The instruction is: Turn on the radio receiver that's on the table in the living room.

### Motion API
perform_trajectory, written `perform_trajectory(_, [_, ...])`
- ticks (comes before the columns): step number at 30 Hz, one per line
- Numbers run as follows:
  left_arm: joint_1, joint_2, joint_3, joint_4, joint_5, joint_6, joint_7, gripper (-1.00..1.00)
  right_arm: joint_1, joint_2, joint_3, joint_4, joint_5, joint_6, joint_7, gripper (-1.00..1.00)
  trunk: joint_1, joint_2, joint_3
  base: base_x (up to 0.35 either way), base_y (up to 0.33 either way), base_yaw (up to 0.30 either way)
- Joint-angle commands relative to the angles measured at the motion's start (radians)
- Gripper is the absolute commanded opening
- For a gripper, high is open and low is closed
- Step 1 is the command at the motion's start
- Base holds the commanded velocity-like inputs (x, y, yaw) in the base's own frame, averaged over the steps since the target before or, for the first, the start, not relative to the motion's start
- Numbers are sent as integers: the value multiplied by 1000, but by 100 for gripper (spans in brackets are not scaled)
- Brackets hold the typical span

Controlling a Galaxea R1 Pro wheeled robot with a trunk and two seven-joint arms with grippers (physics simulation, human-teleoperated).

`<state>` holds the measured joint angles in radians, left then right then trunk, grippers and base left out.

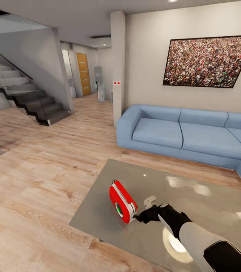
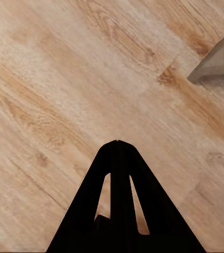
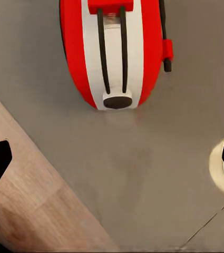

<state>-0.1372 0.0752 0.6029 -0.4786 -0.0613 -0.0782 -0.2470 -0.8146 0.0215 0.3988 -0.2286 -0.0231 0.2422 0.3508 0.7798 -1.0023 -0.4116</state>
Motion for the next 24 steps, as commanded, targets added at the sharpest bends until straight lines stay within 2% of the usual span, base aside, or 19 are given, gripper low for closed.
perform_trajectory(1, [0, 0, 0, 0, 0, 0, 0, -100, 0, 0, 0, 0, 0, -1, -3, 100, -4, 7, 3, -307, -189, 0])
perform_trajectory(8, [0, 0, 0, 0, 0, 0, 0, -100, 0, 0, 0, 0, 0, -2, -10, 100, -31, 56, 25, -286, -181, 0])
perform_trajectory(17, [0, 0, -1, 0, 0, 0, -1, -100, 0, 0, 0, 5, -1, -2, -17, 100, -65, 119, 53, -45, -30, 0])
perform_trajectory(19, [0, 0, -2, 0, 0, 0, -1, -100, 0, 0, 0, 106, 1, -69, -18, 100, -73, 133, 60, -27, 109, 0])
perform_trajectory(20, [0, 0, -3, 0, 0, 0, -1, -100, 0, 0, 0, 128, 2, -92, -18, 100, -77, 140, 63, -44, 170, 0])
perform_trajectory(23, [0, 0, -3, 0, 0, 1, -2, -100, 1, 1, 0, 260, 3, -225, -18, 100, -88, 161, 72, -61, 230, 0])
perform_trajectory(24, [0, 0, -3, 0, 0, 0, -2, -100, 6, 1, 0, 277, 3, -241, -18, 100, -92, 168, 75, -70, 259, 0])
